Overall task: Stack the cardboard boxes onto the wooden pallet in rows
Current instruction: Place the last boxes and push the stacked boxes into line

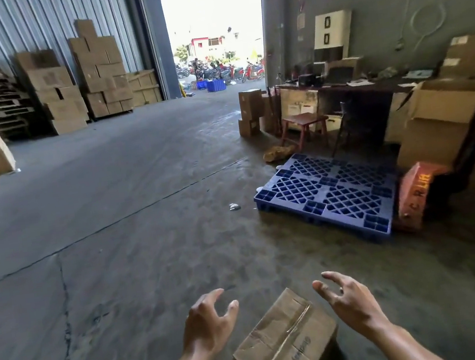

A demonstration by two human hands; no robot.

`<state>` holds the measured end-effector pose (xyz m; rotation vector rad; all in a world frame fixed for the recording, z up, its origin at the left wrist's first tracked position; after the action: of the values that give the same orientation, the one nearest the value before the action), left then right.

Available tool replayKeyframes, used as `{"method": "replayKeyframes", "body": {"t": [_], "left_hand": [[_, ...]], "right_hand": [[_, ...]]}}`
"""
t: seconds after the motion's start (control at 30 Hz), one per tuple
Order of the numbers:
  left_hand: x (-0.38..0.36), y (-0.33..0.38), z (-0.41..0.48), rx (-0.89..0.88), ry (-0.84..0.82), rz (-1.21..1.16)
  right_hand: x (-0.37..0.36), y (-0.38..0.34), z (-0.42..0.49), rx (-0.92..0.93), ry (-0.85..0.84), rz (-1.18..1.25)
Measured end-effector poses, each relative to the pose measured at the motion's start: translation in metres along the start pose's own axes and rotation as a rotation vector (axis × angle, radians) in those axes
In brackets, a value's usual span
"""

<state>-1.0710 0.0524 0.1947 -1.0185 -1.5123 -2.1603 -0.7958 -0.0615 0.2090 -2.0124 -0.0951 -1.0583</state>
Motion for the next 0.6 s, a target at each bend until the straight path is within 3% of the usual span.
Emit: {"method": "replayKeyframes", "body": {"t": [0.27,0.6], "left_hand": [[-0.090,-0.022,0.091,0.123,-0.026,-0.047],[-0.269,-0.067,0.118,0.640,-0.021,-0.075]], "right_hand": [[-0.015,-0.006,0.147,-0.036,-0.105,-0.119],[-0.105,0.059,0.375,0.004,-0.512,-0.535]]}}
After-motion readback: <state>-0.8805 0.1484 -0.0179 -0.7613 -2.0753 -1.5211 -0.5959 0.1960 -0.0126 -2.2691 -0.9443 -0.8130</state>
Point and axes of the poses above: each hand's wrist, its own z-axis towards the middle knuckle, its own x-axis out of the back of the hand, y = z × x, the point moved 1 cm from there along z, towards the middle knuckle, and after that the axes turned 14 degrees about -x, right-handed, at the moved point
